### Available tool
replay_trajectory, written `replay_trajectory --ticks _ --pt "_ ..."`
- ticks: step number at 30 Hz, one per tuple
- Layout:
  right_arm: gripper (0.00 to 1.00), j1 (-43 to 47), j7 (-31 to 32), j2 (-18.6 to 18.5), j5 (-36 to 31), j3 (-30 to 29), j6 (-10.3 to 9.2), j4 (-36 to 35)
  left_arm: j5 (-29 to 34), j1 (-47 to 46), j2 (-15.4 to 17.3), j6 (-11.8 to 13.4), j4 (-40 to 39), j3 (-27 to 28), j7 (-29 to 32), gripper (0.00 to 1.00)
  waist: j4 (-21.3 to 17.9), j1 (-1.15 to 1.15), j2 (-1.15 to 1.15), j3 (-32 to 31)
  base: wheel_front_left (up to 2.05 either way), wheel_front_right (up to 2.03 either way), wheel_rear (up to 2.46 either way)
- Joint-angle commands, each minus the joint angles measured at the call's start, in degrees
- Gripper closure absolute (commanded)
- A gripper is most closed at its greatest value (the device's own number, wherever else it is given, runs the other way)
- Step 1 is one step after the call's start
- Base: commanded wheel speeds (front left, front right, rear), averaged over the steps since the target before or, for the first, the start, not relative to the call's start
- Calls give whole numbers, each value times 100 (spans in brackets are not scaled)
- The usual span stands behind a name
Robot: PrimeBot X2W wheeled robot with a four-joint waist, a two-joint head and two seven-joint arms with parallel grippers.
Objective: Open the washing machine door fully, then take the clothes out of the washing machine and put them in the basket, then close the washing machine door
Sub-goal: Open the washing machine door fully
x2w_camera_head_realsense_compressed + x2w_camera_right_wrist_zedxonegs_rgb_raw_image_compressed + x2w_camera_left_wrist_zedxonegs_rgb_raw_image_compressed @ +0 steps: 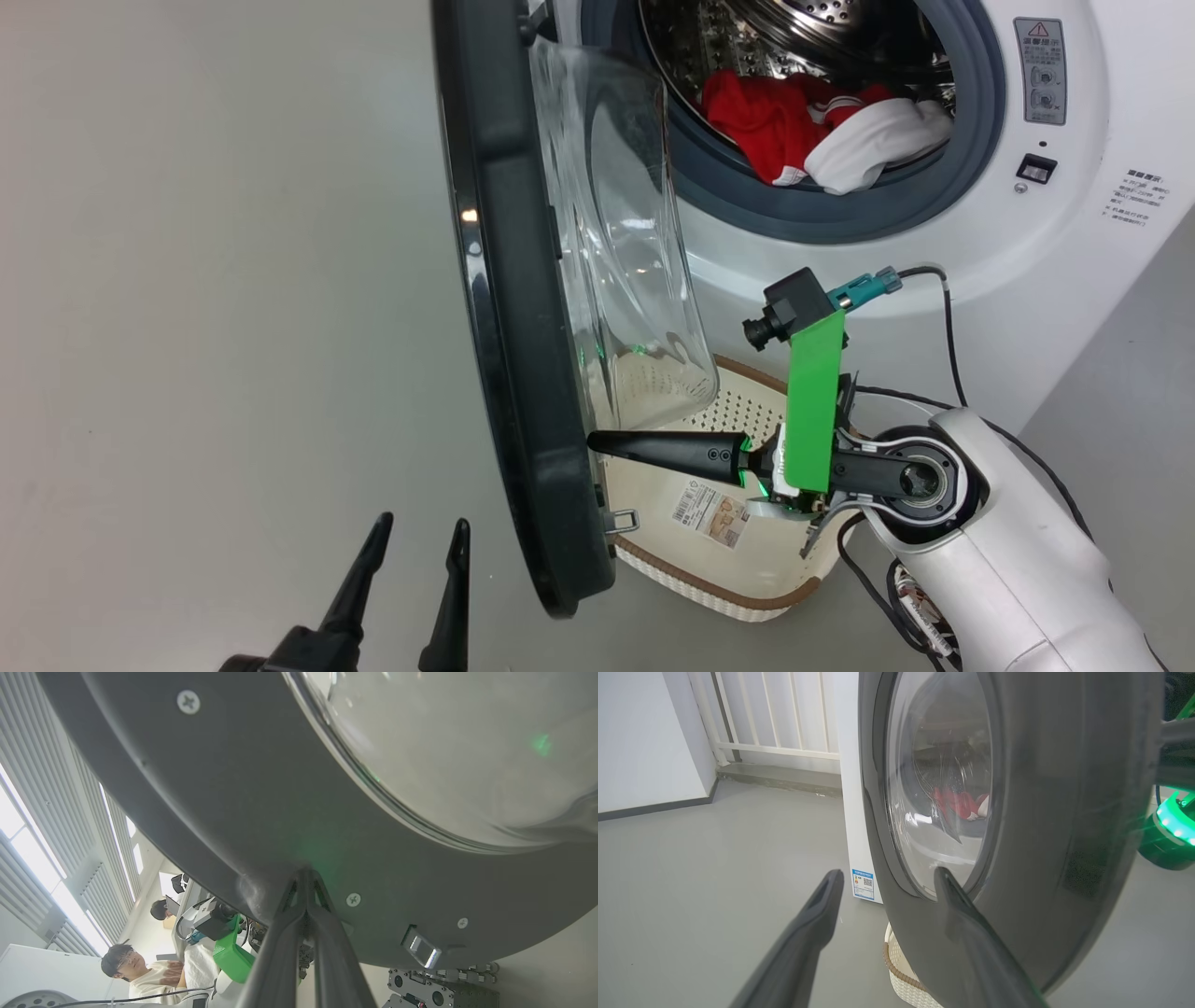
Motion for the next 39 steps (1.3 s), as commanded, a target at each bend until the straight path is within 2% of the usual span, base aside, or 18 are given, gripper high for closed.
replay_trajectory --ticks 1,12,13,17,18,19,30,39 --pt "100 -78 11 167 -66 91 39 -149 44 -90 44 47 -145 189 -45 0 -6 0 0 -11 0 0 0" --pt "100 66 -98 145 -152 21 39 -164 81 -109 44 -24 -55 194 -45 0 -39 0 0 -124 0 0 0" --pt "98 92 -115 137 -160 14 39 -170 86 -112 44 -36 -42 192 -45 0 -43 0 0 -138 0 0 0" --pt "47 196 -213 78 -226 -3 39 -214 108 -145 44 -87 18 194 -45 0 -60 0 0 -187 0 0 0" --pt "15 226 -241 58 -244 -4 39 -233 112 -156 44 -98 33 194 -45 0 -65 0 0 -199 0 0 0" --pt "1 258 -279 37 -263 -9 39 -243 114 -167 44 -110 47 194 -45 0 -70 0 0 -212 0 0 0" --pt "0 664 -811 -382 -588 167 39 -286 171 -169 44 -220 183 216 -45 0 -189 0 0 -365 0 0 0" --pt "0 1085 -1333 -741 -497 201 39 -279 171 -157 44 -217 198 292 -45 0 -427 0 0 -380 0 0 0"
